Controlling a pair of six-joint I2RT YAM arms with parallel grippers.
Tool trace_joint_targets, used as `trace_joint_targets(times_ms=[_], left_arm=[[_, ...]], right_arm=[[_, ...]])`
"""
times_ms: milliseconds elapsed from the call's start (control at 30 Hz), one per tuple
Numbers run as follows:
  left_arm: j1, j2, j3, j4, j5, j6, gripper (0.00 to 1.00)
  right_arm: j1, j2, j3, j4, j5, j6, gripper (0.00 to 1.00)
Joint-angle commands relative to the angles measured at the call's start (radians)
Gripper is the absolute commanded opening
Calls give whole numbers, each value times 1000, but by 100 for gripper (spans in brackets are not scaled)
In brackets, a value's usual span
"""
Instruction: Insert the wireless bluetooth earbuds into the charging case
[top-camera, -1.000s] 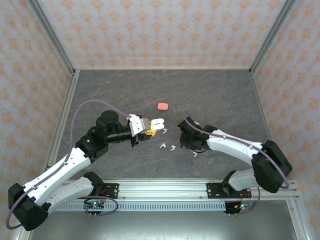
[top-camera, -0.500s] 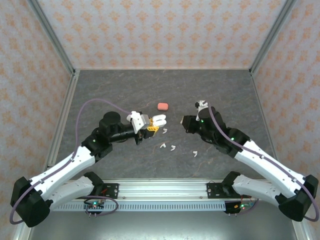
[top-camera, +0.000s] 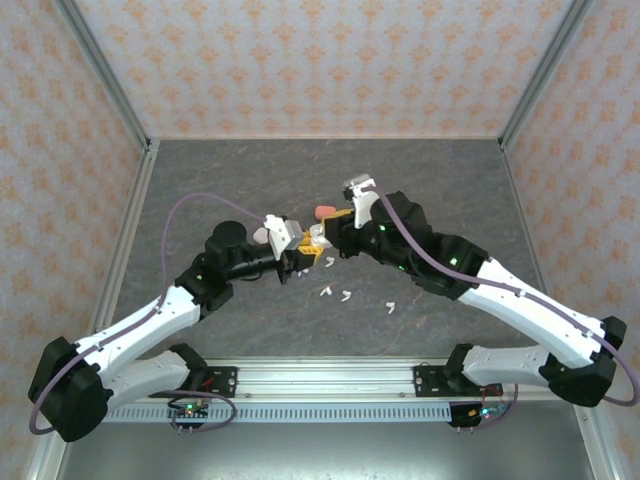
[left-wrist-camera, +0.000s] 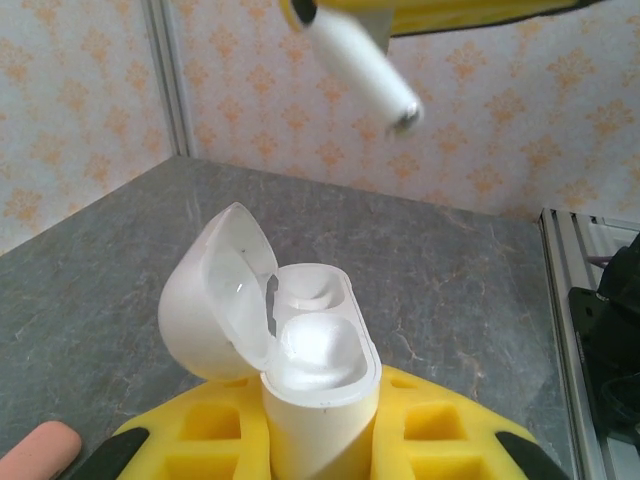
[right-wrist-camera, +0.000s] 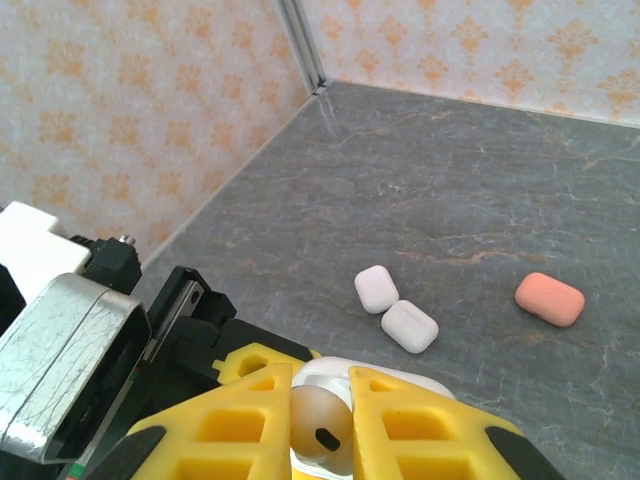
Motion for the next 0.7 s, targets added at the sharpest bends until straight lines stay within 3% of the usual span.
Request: trace_joint_targets(times_ms=[0, 667], left_arm=[[13, -3, -1, 56, 26, -12, 0], [21, -5, 22, 58, 41, -52, 0]], right_arm=[[11, 37, 42, -48, 32, -66, 17], [13, 62, -31, -20, 30, -51, 17]])
